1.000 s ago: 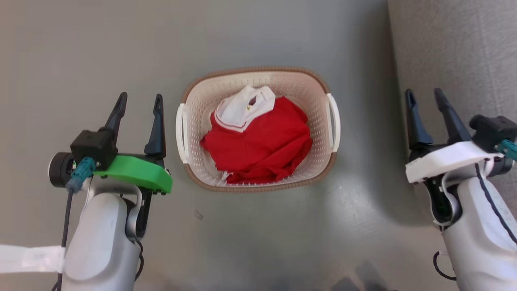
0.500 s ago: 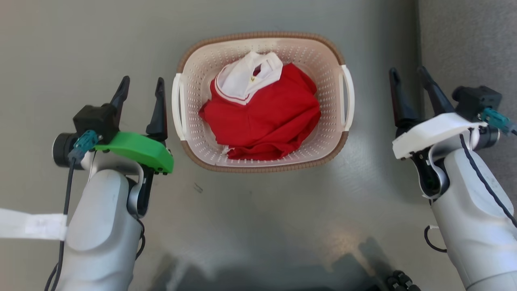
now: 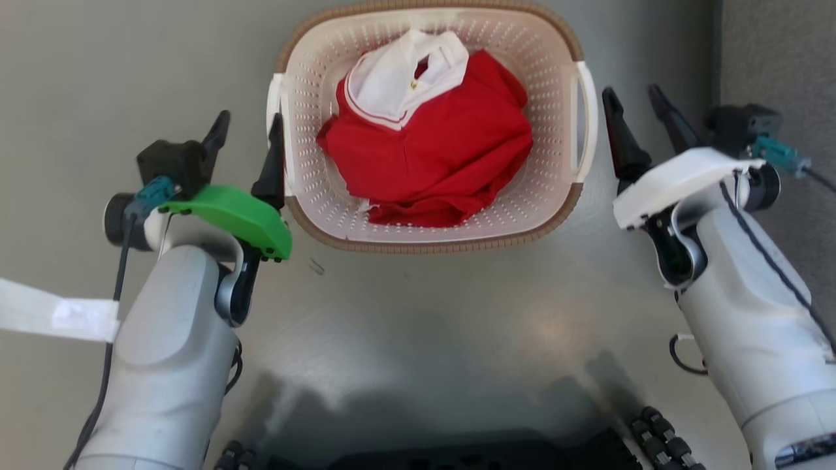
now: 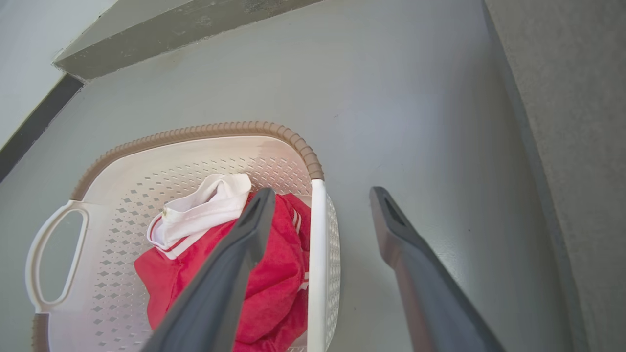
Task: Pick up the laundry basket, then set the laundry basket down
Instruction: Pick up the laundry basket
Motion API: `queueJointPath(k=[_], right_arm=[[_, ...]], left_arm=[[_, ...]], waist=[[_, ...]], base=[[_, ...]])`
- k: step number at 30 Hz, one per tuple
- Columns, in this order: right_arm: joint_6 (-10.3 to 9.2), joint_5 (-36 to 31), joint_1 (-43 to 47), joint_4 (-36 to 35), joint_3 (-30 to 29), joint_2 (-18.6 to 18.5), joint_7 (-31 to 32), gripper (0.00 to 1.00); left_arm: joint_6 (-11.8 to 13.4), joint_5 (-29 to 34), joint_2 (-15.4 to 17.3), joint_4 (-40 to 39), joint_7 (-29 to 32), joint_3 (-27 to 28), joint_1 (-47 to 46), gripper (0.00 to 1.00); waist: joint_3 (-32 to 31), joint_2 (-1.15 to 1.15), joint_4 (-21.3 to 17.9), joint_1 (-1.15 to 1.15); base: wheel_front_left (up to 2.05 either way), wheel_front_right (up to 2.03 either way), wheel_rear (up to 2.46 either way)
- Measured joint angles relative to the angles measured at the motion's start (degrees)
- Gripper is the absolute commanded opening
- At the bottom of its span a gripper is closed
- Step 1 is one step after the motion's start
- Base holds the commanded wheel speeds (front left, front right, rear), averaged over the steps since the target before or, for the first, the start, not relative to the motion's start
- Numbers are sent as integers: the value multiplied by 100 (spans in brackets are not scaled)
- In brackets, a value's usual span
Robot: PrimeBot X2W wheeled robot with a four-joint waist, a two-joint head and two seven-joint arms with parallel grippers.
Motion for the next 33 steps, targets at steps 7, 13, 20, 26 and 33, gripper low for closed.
queueJointPath(k=[7,13,20,26,33], right_arm=[[0,147,-398,359,104,0,0,100],[0,359,-666,612,213,38,0,100],[0,556,-961,844,489,140,1,100],[0,705,-1184,1106,588,137,9,100],[1,845,-1406,1295,834,147,51,100]], left_arm=[[-23,-240,-8,397,2,-188,-442,100],[-41,-339,-12,755,60,-257,-765,100],[-67,-449,-16,1128,135,-385,-1114,100],[-73,-557,-20,1350,185,-455,-1372,100],[-121,-665,-40,1600,229,-627,-1603,100]], waist=[[321,0,11,0],[587,0,15,0],[874,0,17,0],[1088,0,33,0],[1272,0,63,0]], base=[[0,0,0],[0,0,0],[0,0,0],[0,0,0],[0,0,0]])
